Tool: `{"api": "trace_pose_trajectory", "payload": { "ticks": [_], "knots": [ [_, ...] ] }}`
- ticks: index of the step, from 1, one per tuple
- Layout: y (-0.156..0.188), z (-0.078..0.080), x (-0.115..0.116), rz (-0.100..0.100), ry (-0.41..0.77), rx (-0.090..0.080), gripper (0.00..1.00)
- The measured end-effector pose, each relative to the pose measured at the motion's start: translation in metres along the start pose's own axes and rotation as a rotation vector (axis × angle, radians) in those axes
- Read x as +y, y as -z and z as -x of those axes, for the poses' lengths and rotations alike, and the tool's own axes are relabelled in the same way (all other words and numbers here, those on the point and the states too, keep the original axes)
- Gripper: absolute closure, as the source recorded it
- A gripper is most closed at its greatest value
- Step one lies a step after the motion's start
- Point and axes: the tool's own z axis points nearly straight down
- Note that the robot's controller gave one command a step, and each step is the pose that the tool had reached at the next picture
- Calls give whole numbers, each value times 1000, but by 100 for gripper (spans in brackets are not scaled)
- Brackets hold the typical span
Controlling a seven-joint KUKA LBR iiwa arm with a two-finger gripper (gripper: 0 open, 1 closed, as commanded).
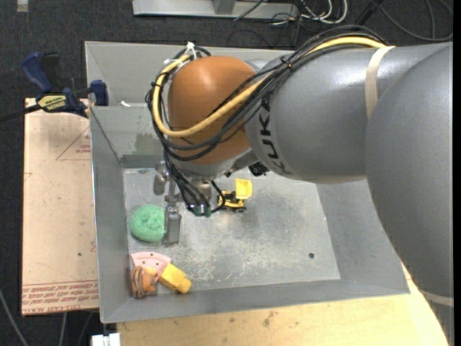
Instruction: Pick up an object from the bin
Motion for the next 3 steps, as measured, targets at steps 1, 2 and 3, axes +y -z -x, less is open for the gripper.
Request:
{"api": "trace_pose_trajectory", "payload": {
  "ticks": [1, 2, 3],
  "knots": [
    [5, 2, -1, 2, -4, -7, 0],
    [-35, 22, 5, 6, 0, -18, 0],
    [-95, 38, 5, 3, -90, -10, 0]
  ]
}}
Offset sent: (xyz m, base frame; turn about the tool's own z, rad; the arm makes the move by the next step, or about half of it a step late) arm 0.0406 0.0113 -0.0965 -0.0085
